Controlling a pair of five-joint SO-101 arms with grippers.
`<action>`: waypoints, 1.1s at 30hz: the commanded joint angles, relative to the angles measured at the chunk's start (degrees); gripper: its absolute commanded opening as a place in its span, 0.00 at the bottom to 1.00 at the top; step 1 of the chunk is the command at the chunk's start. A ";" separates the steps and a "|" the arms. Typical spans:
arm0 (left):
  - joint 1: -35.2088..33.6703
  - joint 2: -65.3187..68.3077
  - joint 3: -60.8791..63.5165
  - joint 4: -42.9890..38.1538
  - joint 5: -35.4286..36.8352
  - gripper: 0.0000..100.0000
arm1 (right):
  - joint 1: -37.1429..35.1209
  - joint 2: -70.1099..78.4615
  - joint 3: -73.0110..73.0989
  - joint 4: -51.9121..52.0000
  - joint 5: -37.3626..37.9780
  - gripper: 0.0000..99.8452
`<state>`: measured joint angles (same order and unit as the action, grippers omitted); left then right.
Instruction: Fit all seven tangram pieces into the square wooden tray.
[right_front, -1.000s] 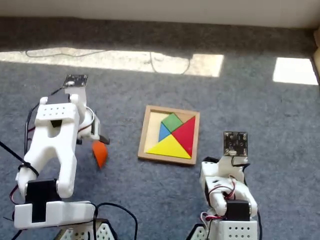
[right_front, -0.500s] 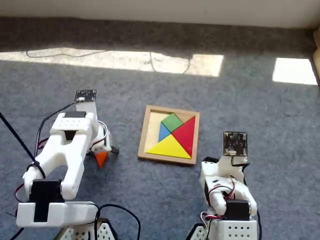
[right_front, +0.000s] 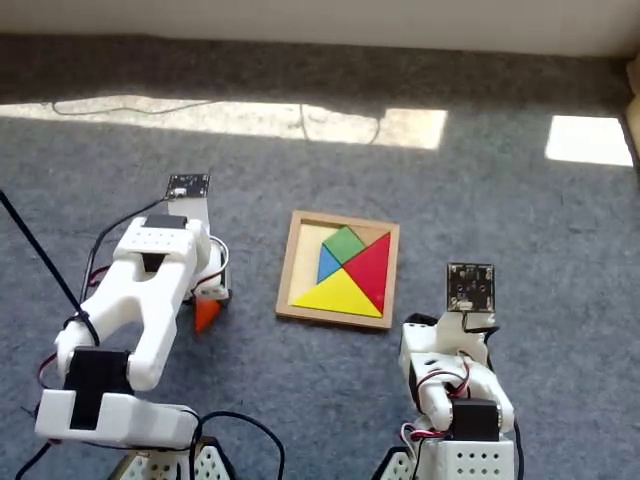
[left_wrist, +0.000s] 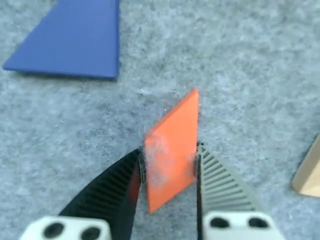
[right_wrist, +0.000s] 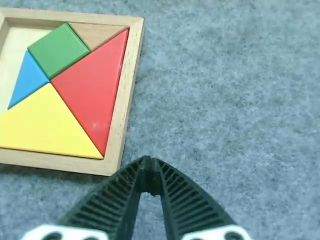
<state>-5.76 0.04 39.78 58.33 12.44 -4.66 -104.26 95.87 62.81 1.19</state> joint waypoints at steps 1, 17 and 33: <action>0.13 0.22 -3.30 -0.18 0.00 0.05 | 0.57 -0.84 8.66 0.13 0.00 0.01; 17.36 -17.71 -4.88 0.18 -1.32 0.02 | 0.57 -0.84 8.66 0.13 0.00 0.01; 25.98 4.18 -19.91 -5.19 -3.78 0.03 | 0.57 -0.84 8.66 0.13 0.00 0.01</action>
<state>19.21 2.95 25.01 53.76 9.10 -4.66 -104.26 95.87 62.81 1.19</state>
